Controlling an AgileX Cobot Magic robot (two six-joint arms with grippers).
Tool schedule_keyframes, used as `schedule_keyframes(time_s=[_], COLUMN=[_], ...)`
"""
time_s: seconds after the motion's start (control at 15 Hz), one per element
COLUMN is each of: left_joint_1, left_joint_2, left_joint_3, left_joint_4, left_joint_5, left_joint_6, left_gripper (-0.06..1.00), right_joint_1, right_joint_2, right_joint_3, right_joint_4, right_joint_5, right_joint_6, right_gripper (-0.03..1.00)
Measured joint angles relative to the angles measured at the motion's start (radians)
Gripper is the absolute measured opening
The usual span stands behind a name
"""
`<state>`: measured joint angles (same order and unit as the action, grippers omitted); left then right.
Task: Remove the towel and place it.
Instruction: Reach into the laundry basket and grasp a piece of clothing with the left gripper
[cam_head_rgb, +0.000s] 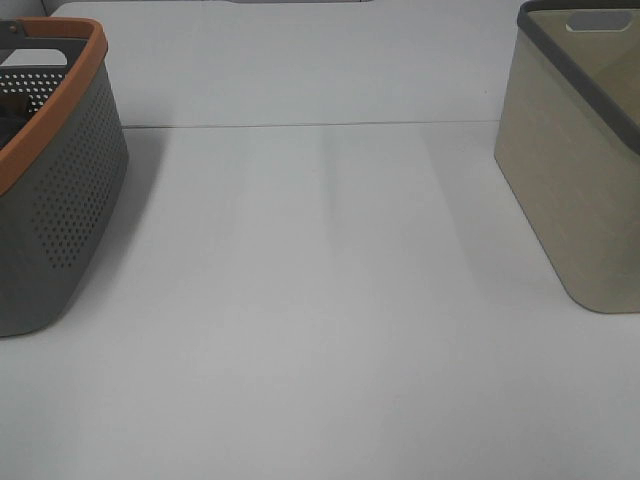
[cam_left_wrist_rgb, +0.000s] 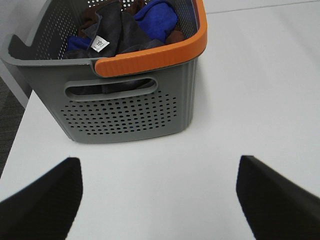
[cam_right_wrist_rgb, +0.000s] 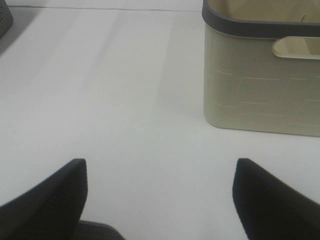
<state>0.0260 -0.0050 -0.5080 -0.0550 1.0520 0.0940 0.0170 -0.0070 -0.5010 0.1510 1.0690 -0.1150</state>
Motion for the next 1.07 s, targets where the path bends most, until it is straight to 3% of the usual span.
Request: schedule_keyframes(time_s=[1.07], left_joint_1=[0.000], left_joint_2=[0.000], left_joint_3=[0.000], left_joint_4=[0.000], left_joint_5=[0.000], left_joint_6=[0.000], left_gripper=[0.80], right_joint_1=[0.000], right_joint_2=[0.000], right_joint_3=[0.000], right_joint_4=[0.000], right_joint_5=[0.000], right_joint_6=[0.000], right_gripper=[0.76])
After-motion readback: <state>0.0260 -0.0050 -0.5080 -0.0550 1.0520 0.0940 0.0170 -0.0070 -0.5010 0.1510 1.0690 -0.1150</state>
